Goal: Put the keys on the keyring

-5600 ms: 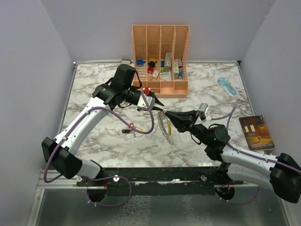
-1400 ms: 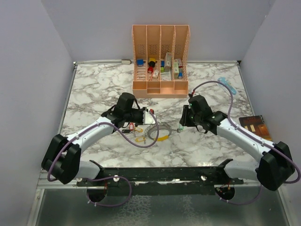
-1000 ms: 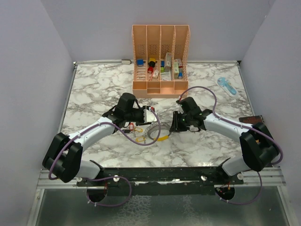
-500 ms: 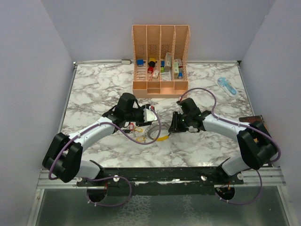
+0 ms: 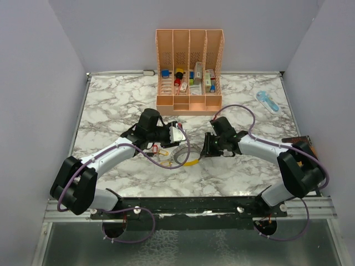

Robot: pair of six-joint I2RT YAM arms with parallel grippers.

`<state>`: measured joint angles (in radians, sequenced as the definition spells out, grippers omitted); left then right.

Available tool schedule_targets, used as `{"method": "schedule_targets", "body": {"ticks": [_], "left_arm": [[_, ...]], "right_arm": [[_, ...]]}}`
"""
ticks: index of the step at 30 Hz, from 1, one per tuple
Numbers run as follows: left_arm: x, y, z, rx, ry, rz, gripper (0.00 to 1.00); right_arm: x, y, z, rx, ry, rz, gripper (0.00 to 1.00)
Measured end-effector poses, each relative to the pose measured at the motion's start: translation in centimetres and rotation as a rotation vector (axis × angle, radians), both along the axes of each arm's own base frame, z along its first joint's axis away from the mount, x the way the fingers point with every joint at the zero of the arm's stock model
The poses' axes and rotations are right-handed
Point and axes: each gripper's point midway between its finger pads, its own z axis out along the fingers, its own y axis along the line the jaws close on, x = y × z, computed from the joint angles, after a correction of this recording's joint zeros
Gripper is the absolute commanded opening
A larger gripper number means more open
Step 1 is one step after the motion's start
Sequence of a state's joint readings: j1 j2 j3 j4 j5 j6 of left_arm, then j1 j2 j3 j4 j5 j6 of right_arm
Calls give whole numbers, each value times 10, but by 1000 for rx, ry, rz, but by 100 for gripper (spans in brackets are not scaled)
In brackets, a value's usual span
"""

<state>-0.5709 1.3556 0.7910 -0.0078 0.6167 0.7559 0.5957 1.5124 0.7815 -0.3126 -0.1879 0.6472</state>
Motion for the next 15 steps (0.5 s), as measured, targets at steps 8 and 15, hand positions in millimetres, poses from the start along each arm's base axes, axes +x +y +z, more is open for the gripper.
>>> {"method": "schedule_targets", "body": {"ticks": [8,15], "left_arm": [[2,-2,3,-14,2,9,63],[3,-3,5,-27,11,21,84]], "right_arm": [[-1,-4,-15,-30,36,-24,31],[9,0,-16,-7,16,-46,5]]}}
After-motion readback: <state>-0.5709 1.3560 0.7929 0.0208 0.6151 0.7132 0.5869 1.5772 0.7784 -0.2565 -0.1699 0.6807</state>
